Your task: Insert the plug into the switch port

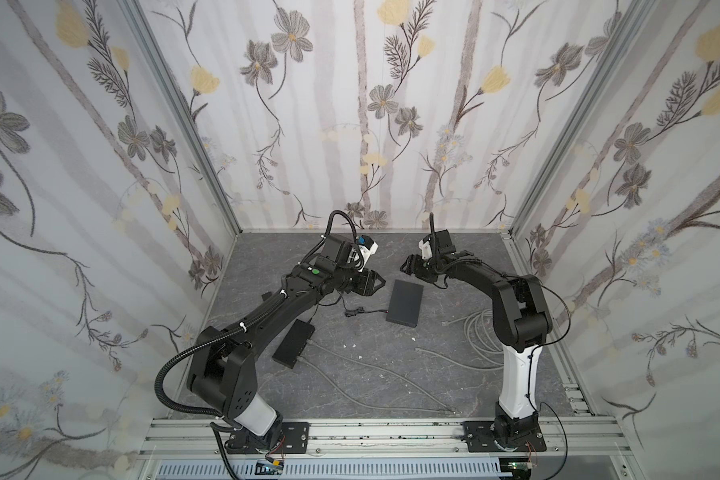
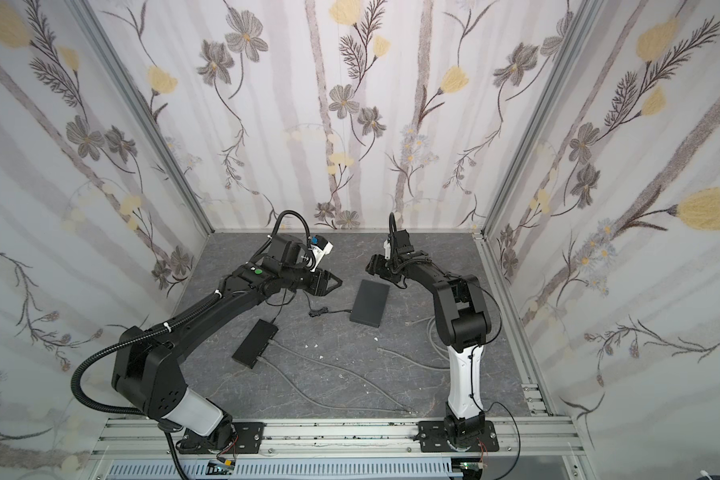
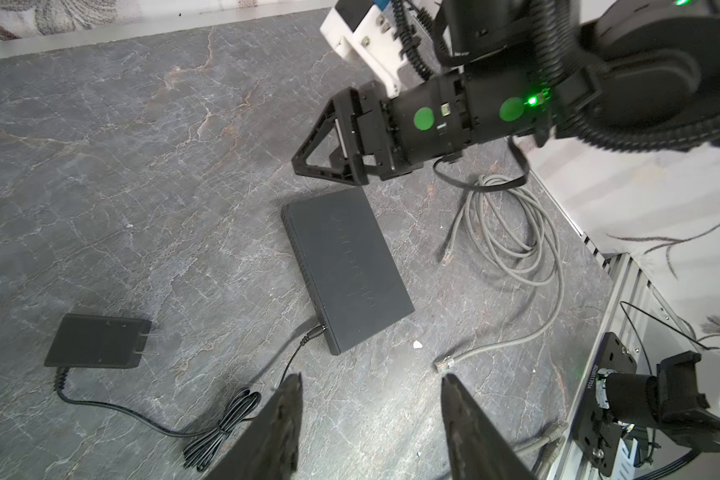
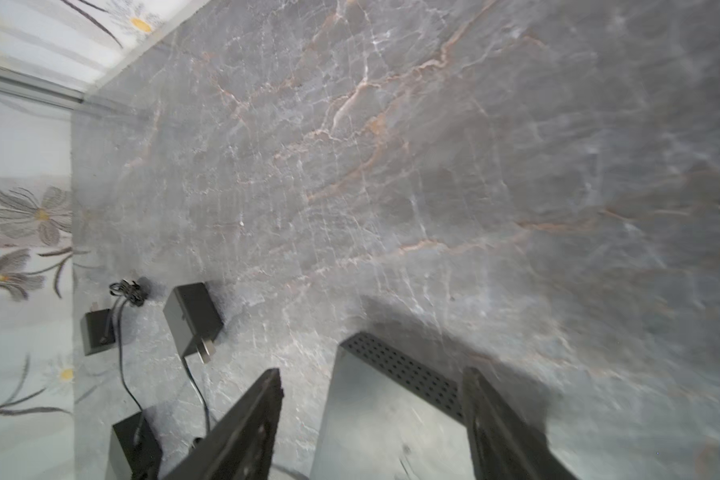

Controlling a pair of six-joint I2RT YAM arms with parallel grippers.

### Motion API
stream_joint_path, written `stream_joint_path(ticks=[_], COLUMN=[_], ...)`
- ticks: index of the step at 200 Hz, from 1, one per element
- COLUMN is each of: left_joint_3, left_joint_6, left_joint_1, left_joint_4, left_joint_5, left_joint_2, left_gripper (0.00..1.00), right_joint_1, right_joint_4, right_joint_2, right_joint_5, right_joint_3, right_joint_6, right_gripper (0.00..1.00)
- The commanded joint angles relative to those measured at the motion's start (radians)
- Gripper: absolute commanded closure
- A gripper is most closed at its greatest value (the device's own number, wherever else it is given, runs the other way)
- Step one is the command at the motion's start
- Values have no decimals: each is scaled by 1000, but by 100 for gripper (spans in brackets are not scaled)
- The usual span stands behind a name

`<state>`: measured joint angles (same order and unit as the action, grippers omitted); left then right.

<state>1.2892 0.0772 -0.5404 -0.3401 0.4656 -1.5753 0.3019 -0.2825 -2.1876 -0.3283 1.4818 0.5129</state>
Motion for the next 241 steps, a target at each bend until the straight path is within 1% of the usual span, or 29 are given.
stream_joint_path(ticks=[1, 21, 30, 44, 60, 72, 80, 85, 98, 107, 123, 131, 140, 156, 162, 168, 177, 196, 207, 217, 241], left_joint_3=[-38, -80, -102, -141, -159, -162, -172, -179, -201, -208, -202, -188, -167, -96, -59, -23, 27, 66, 65, 63, 88], left_joint_6=[-73, -97, -79, -25, 42, 55, 61, 72, 138, 202, 293, 321, 330, 343, 339, 339, 340, 347, 352, 347, 312], left_joint_1=[0, 1, 0, -13, -55, -98, -130, -144, -167, -175, -185, -184, -185, -186, -185, -185, -187, -185, -186, -180, -157], left_joint_4=[75, 127, 166, 232, 245, 221, 211, 214, 233, 237, 218, 207, 195, 139, 111, 82, 32, -3, 4, 26, 83], left_joint_5=[-23, -96, -119, -160, -229, -286, -329, -337, -343, -347, -399, -411, -422, -440, -438, -438, -451, -500, -517, -497, -424], left_joint_2=[-3, -20, -15, 16, 56, 79, 89, 94, 94, 83, 52, 30, -8, -88, -122, -157, -206, -270, -287, -308, -379], left_gripper=[45, 47, 50, 50, 49, 49, 48, 48, 48, 48, 48, 48, 49, 50, 53, 56, 58, 58, 55, 55, 54], right_joint_1=[-9, -9, -9, -9, -7, -10, -12, -8, 0, -5, -16, -24, -30, -29, -29, -27, -23, -3, 6, 8, 10], right_joint_4=[64, 162, 197, 268, 327, 360, 367, 384, 382, 377, 387, 391, 409, 443, 455, 465, 474, 475, 463, 455, 464], right_joint_2=[149, 299, 354, 429, 498, 551, 584, 644, 723, 748, 738, 714, 675, 613, 598, 550, 526, 491, 479, 462, 424], right_joint_5=[64, 79, 76, 70, 72, 84, 53, 50, 141, 174, 225, 216, 177, 143, 125, 109, 96, 96, 112, 120, 96], right_joint_3=[-137, -305, -378, -485, -583, -648, -670, -683, -706, -715, -726, -726, -726, -726, -725, -720, -713, -690, -676, -664, -643], right_joint_6=[-40, -3, 9, 40, 85, 143, 174, 179, 185, 172, 139, 137, 145, 154, 158, 162, 164, 152, 144, 138, 137], right_gripper=[31, 31, 31, 31, 32, 33, 33, 33, 32, 32, 32, 32, 33, 34, 34, 35, 36, 36, 36, 36, 36])
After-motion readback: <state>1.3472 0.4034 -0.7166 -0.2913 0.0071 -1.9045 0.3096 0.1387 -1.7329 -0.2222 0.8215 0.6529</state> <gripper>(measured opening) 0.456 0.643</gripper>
